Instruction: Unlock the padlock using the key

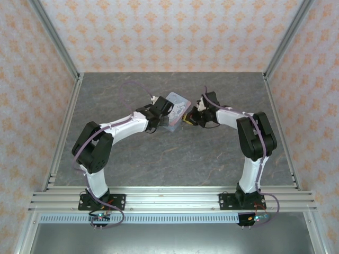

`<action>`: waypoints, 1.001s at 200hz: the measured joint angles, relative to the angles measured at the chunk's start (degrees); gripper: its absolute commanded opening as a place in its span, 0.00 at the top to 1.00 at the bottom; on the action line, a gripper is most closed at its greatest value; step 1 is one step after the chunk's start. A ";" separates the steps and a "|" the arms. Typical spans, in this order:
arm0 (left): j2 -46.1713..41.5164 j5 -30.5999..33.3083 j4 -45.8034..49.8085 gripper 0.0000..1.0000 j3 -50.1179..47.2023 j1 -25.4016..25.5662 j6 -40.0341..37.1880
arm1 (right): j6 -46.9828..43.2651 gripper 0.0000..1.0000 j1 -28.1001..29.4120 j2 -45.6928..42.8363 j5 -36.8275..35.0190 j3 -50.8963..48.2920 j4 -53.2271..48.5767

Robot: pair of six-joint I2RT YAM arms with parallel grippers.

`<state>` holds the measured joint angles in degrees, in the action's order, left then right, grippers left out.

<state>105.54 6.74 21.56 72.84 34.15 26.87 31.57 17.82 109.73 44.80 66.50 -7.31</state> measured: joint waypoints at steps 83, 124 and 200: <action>0.46 -0.15 0.90 0.80 1.01 0.00 -0.02 | 6.54 1.00 -5.01 -0.46 0.48 -8.20 8.20; -0.07 -0.61 0.98 0.49 1.01 -0.24 -0.57 | 6.27 0.52 -5.53 -7.37 -2.38 -15.26 7.28; -4.90 -5.22 10.62 0.01 1.07 -0.11 -0.87 | 3.21 0.01 -10.60 -28.59 -9.03 -21.84 -2.64</action>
<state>100.64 1.52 32.18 73.91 34.04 26.00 34.79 7.22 81.14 35.77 44.66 -9.96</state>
